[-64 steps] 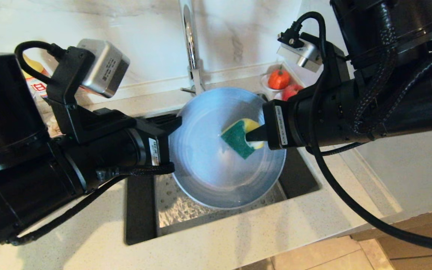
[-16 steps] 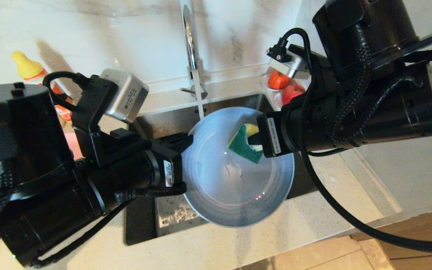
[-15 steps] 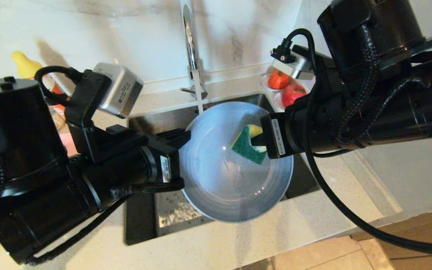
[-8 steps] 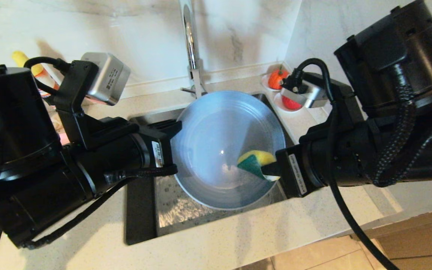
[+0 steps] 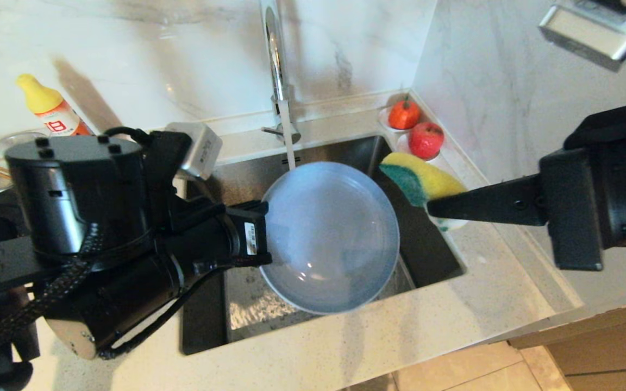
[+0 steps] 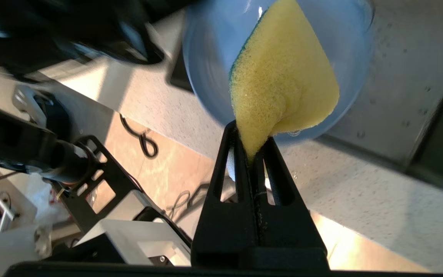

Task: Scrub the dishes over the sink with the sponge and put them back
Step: Rinse the plate

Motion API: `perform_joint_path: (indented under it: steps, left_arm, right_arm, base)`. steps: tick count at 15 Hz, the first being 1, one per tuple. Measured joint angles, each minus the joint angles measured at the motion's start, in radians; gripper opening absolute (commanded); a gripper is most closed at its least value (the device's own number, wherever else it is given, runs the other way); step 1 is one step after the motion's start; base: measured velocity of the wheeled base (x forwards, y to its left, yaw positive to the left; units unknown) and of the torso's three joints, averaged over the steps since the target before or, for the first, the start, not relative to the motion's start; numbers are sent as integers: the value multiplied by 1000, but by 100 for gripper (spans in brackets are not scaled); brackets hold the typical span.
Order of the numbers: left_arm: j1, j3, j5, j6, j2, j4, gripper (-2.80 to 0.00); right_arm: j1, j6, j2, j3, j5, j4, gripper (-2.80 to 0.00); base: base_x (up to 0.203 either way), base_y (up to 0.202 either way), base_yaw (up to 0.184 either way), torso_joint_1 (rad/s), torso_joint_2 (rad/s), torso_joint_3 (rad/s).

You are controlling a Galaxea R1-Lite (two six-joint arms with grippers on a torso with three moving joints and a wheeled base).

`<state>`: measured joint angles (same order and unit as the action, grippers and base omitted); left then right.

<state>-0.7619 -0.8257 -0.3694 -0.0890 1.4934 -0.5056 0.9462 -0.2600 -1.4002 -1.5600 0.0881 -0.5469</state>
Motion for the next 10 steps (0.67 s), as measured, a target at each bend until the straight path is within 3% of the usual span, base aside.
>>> perform_joint_path:
  steps: [3, 10]
  left_arm:
    - [12, 4, -1, -103, 40, 55, -280]
    - [161, -66, 6, -295, 178, 51, -280]
  right_arm:
    - [1, 33, 61, 12, -14, -2, -280]
    - [-43, 31, 105, 39, -31, 2, -280]
  base:
    - [0, 0, 0, 0, 0, 0]
    - [0, 0, 0, 0, 0, 0]
